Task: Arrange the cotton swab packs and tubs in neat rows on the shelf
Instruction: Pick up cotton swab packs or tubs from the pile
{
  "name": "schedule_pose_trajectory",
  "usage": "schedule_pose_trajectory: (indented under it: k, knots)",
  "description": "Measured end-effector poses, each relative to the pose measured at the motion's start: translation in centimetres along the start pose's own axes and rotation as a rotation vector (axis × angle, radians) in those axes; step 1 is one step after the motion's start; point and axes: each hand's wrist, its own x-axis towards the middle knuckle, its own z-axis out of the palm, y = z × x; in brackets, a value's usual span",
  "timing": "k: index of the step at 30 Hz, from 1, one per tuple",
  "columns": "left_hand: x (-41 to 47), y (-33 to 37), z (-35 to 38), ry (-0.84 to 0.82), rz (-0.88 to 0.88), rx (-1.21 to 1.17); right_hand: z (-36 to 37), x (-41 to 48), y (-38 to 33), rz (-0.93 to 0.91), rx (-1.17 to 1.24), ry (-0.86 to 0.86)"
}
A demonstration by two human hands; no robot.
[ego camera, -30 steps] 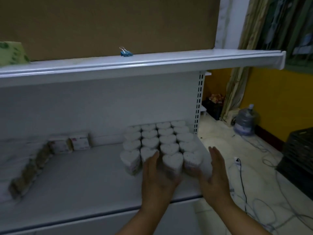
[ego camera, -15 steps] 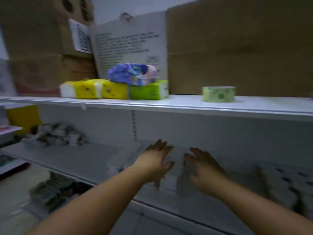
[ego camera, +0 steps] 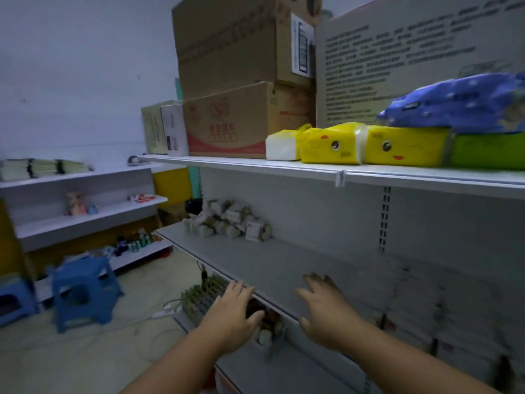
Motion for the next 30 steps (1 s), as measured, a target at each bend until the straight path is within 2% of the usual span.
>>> schedule_pose_trajectory:
  k: [3, 6, 12, 19, 23, 30]
  knots:
    - [3.9, -2.5, 0.2, -0.050, -0.006, 0.023, 2.5, 6.3, -0.6, -0.018, 0.041, -0.009]
    - [7.9, -4.8, -0.1, -0.030, 0.010, 0.074, 4.6, 13.0, -0.4, -0.030, 0.082, 0.036]
    - [14.8, -10.8, -3.4, -0.020, -0.055, 0.046, 6.3, 24.4, -1.1, 0.026, 0.172, 0.020]
    - [21.7, -20.5, -5.1, 0.027, -0.157, -0.033, 8.3, 32.3, -5.4, -0.121, 0.184, -0.066]
    - [26.3, -26.0, -5.9, 0.062, -0.111, -0.062, 9.2, 37.4, -7.6, -0.062, 0.272, -0.050]
    - [34.8, -36.8, -7.5, 0.152, -0.108, -0.269, 11.9, 48.2, -14.3, 0.142, 0.558, 0.083]
